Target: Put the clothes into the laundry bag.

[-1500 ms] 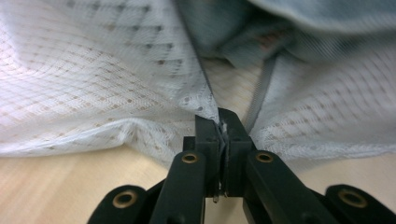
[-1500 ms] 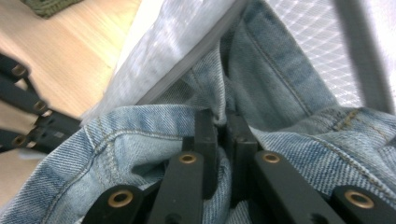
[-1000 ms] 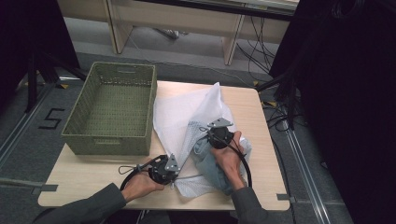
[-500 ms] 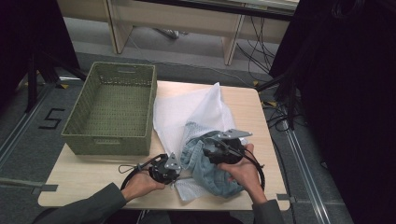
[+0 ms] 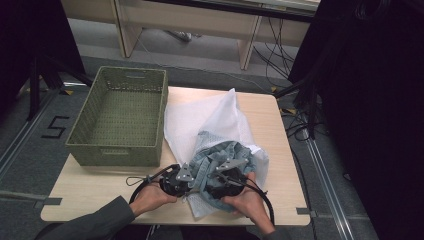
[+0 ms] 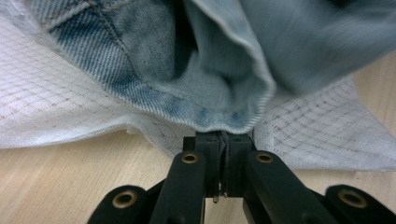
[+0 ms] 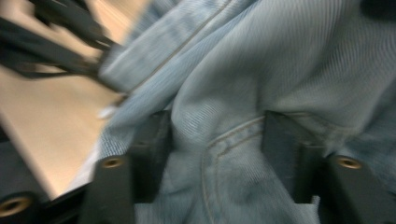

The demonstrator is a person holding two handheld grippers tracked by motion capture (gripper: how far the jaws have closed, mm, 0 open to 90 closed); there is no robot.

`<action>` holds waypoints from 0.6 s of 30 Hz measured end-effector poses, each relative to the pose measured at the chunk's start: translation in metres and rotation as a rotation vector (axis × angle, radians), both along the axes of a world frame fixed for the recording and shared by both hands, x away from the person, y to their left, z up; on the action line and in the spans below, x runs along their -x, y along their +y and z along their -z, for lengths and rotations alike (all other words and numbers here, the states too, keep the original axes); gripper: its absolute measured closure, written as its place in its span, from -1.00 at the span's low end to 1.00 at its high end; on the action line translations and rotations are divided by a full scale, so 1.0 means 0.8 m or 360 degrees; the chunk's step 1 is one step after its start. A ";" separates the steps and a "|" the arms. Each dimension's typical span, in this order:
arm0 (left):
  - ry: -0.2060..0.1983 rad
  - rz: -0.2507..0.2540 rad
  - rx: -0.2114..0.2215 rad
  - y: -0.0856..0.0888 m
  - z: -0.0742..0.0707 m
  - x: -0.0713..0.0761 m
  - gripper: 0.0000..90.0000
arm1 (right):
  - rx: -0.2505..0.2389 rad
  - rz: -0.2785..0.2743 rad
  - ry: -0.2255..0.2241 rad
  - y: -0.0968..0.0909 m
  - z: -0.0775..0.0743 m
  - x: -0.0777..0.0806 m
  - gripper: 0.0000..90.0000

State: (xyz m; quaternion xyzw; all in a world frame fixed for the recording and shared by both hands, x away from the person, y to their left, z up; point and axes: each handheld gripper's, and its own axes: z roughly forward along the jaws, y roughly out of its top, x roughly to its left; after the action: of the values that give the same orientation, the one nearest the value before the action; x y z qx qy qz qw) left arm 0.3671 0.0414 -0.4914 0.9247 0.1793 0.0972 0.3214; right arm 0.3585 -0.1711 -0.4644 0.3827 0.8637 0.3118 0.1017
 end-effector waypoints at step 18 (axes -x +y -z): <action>-0.0050 -0.0052 0.0091 0.004 -0.010 0.001 0.96 | 0.0205 0.0227 -0.0178 0.016 0.023 -0.083 0.82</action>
State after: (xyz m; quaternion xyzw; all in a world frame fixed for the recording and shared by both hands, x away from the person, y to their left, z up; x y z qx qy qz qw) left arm 0.3663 0.0444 -0.4833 0.9105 0.1919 0.1117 0.3490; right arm 0.4247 -0.1581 -0.4827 0.4177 0.8455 0.2685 0.1961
